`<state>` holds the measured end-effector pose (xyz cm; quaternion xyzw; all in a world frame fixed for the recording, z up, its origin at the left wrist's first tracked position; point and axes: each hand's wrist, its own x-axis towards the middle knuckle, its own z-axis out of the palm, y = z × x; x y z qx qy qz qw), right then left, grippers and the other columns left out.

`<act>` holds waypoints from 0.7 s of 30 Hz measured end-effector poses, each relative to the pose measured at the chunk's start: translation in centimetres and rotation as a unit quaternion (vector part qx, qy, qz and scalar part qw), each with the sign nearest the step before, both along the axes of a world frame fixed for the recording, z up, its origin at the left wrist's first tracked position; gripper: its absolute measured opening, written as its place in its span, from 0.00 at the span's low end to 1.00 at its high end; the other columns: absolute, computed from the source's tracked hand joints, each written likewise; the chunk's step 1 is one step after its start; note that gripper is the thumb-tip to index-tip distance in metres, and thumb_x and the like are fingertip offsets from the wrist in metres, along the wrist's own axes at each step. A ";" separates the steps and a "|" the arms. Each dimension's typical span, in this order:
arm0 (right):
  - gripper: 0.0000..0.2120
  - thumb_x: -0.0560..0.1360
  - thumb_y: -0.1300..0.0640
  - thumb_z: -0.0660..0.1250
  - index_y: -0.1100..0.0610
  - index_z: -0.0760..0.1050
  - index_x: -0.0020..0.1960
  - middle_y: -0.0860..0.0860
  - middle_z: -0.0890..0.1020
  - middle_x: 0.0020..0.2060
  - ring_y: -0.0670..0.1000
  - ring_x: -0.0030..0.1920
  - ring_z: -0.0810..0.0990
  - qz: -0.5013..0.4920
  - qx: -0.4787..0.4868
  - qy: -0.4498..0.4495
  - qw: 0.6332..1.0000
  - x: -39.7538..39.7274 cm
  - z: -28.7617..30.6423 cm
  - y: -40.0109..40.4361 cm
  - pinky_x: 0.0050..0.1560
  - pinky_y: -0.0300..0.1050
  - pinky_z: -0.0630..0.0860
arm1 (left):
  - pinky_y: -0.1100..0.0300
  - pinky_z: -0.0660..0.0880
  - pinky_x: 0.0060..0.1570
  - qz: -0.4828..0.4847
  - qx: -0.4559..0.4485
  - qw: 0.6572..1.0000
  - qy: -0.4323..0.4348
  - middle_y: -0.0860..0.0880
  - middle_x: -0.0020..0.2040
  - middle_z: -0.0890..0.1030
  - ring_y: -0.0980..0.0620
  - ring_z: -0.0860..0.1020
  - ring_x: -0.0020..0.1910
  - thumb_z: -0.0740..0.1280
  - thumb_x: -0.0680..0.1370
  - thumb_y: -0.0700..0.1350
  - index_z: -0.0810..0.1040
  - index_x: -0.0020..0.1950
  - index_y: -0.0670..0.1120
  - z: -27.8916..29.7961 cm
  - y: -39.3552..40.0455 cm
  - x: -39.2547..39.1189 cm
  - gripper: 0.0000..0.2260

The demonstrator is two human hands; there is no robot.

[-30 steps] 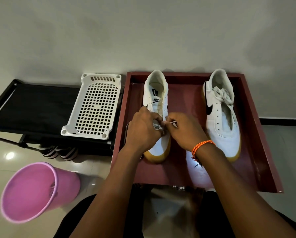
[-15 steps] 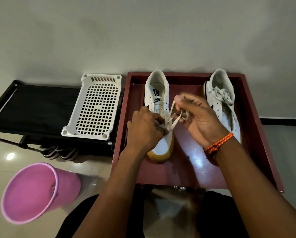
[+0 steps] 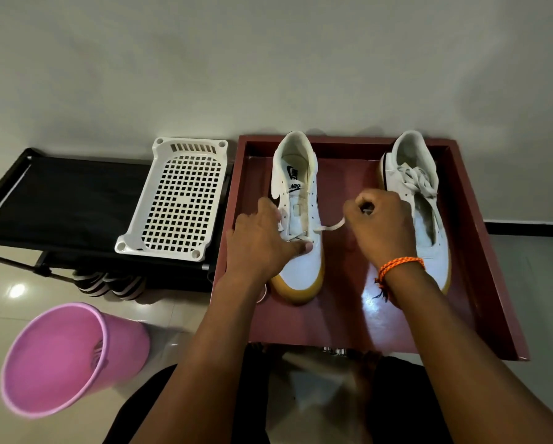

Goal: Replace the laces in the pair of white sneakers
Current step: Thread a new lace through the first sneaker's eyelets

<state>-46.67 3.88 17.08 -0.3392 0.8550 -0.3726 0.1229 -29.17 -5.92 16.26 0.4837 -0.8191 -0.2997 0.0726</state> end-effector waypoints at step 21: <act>0.02 0.80 0.54 0.68 0.50 0.79 0.50 0.39 0.77 0.39 0.42 0.40 0.77 0.196 -0.143 -0.003 0.970 6.3 -0.7 -1.8 0.39 0.46 0.74 | 0.49 0.81 0.60 0.007 0.192 0.900 0.392 0.38 0.57 0.82 0.41 0.84 0.57 0.71 0.80 0.40 0.85 0.45 0.32 3.8 -0.9 0.4 0.10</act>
